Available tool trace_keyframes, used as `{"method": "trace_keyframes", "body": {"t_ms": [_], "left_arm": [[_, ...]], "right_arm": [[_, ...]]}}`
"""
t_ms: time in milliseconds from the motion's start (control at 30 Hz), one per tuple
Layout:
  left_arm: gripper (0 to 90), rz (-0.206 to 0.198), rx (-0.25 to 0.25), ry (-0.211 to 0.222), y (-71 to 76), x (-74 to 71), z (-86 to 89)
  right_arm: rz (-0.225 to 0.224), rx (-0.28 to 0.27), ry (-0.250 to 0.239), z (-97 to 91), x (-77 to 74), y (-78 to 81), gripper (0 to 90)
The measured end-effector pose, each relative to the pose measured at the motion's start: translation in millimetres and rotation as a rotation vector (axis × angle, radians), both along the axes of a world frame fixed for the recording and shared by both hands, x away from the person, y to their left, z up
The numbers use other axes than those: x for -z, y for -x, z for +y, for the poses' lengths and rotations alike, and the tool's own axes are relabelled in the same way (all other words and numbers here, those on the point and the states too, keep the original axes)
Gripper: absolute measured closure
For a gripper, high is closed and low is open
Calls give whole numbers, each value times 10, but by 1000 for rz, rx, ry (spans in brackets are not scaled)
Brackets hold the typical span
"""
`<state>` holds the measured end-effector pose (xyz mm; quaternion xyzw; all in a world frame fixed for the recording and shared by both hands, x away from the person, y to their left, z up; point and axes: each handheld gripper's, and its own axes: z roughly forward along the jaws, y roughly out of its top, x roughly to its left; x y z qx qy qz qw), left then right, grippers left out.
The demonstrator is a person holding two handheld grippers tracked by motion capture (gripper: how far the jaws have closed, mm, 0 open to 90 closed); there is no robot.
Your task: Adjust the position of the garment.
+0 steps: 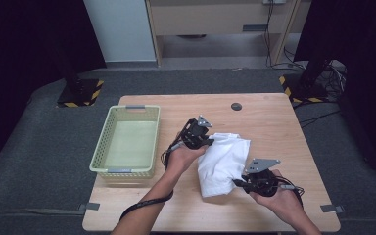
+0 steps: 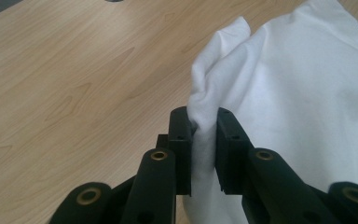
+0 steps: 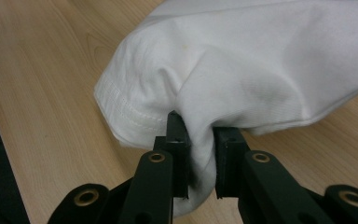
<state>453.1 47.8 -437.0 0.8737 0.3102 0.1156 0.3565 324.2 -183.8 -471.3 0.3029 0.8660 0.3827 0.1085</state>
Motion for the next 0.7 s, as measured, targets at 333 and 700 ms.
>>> {"method": "trace_keyframes", "body": {"t_ms": [333, 700], "left_arm": [[788, -14, -18, -4, 31, -67, 89], [788, -24, -56, -17, 96, -158, 259]], "right_arm": [[-2, -22, -5, 55, -49, -33, 791], [-6, -68, -12, 182, -104, -78, 790]]}}
